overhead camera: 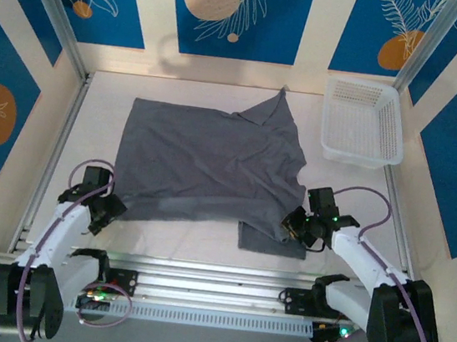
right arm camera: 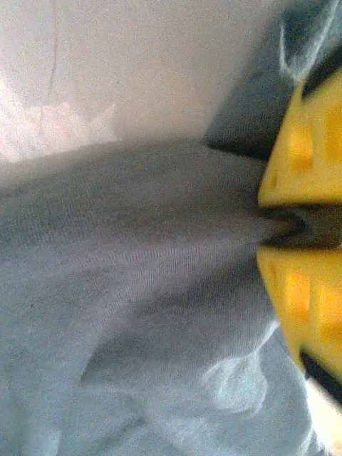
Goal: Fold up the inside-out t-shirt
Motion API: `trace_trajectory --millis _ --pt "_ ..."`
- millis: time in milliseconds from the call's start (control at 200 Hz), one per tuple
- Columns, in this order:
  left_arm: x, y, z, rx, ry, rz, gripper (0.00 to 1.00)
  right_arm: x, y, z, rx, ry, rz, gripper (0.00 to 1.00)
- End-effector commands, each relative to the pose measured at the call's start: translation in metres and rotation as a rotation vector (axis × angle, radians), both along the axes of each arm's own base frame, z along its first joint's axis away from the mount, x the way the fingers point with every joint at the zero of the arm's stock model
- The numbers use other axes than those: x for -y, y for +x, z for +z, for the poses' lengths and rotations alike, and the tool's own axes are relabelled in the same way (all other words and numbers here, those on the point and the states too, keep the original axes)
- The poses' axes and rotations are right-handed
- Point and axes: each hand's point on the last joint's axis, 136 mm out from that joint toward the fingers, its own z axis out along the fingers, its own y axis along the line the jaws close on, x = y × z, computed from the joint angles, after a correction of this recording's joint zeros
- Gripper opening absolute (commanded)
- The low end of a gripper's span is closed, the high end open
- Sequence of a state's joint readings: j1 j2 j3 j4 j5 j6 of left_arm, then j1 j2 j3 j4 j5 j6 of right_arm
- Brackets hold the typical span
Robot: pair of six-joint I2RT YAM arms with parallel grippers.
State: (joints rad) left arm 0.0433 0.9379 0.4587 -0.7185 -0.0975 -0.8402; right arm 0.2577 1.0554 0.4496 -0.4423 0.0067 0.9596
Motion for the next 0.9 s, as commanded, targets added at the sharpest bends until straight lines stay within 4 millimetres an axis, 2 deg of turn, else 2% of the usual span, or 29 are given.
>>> trace_trajectory --millis 0,105,200,350,530,665,895 --pt "-0.005 -0.002 0.001 -0.016 0.027 0.027 0.63 0.002 0.007 0.015 0.043 -0.005 -0.033 0.04" --pt "-0.001 0.009 0.005 0.002 -0.001 0.013 0.54 0.006 0.011 0.023 0.08 -0.013 -0.045 0.02" --pt "0.002 0.008 -0.001 -0.04 -0.021 0.011 0.44 0.007 0.014 0.024 0.08 -0.017 -0.045 0.02" --pt "-0.002 0.002 -0.011 -0.087 0.0 0.012 0.44 0.006 0.016 0.022 0.079 -0.009 -0.047 0.02" --pt "-0.003 0.016 -0.008 -0.006 -0.003 0.021 0.46 0.006 0.016 0.024 0.086 -0.009 -0.041 0.02" --pt "-0.003 0.023 -0.008 0.021 -0.008 0.031 0.38 0.008 0.015 0.023 0.079 -0.013 -0.045 0.02" --pt "-0.003 0.019 -0.017 -0.004 -0.018 0.039 0.22 0.009 0.013 0.024 0.079 -0.012 -0.055 0.02"
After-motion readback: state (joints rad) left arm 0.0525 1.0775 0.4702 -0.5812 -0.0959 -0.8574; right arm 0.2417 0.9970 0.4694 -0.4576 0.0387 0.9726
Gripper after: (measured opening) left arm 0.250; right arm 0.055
